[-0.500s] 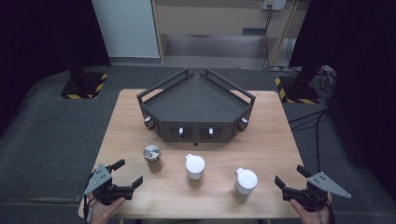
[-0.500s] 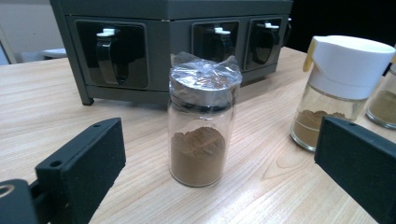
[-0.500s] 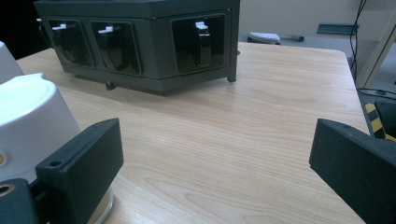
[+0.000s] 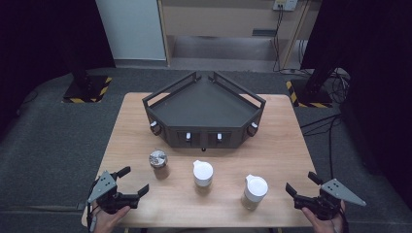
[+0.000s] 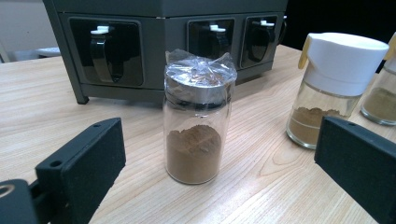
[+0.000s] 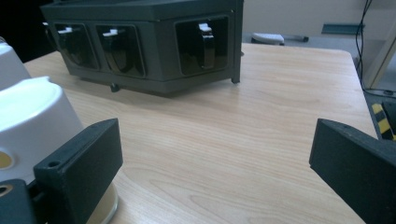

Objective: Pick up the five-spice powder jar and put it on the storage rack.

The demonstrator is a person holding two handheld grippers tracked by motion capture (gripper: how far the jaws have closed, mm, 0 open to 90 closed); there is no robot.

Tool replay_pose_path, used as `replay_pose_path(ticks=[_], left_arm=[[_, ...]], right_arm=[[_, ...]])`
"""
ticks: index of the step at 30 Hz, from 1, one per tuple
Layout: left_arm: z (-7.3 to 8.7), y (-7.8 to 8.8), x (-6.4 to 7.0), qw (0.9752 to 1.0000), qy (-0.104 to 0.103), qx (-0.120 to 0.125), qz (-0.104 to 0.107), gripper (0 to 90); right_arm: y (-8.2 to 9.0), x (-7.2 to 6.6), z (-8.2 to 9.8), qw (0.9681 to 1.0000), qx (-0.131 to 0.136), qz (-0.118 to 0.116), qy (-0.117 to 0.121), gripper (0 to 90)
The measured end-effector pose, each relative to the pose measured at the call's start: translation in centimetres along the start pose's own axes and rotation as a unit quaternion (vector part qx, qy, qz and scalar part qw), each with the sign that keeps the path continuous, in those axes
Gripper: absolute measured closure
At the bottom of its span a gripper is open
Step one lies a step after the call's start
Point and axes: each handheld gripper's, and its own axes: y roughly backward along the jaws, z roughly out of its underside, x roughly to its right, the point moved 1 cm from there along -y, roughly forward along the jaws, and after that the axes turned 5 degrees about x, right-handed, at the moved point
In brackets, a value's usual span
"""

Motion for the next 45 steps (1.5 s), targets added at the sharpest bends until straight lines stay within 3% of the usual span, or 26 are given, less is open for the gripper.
replay_pose_path(ticks=[21, 27, 31, 35, 45], left_arm=[[-0.2, -0.2, -0.2, 0.9998, 0.008, -0.003, 0.020, 1.2], [-0.7, -0.1, 0.4, 0.9998, -0.004, -0.011, 0.017, 1.8], [-1.2, 0.0, 0.4, 0.9998, 0.002, -0.007, 0.018, 1.9], [-2.9, 0.2, 0.5, 0.9996, -0.020, -0.012, 0.019, 2.0], [-6.0, -0.5, 0.1, 0.9980, -0.040, -0.031, 0.037, 2.3]], right_arm=[[0.0, 0.2, 0.0, 1.0000, 0.000, -0.006, -0.003, 3.0], [0.0, 0.1, 0.0, 1.0000, -0.001, -0.005, -0.002, 3.2], [0.0, 0.1, 0.0, 1.0000, -0.002, -0.005, -0.002, 3.2], [0.1, 0.0, -0.1, 1.0000, -0.002, -0.006, 0.001, 3.3], [0.1, 0.0, -0.1, 1.0000, -0.003, -0.009, 0.003, 3.4]])
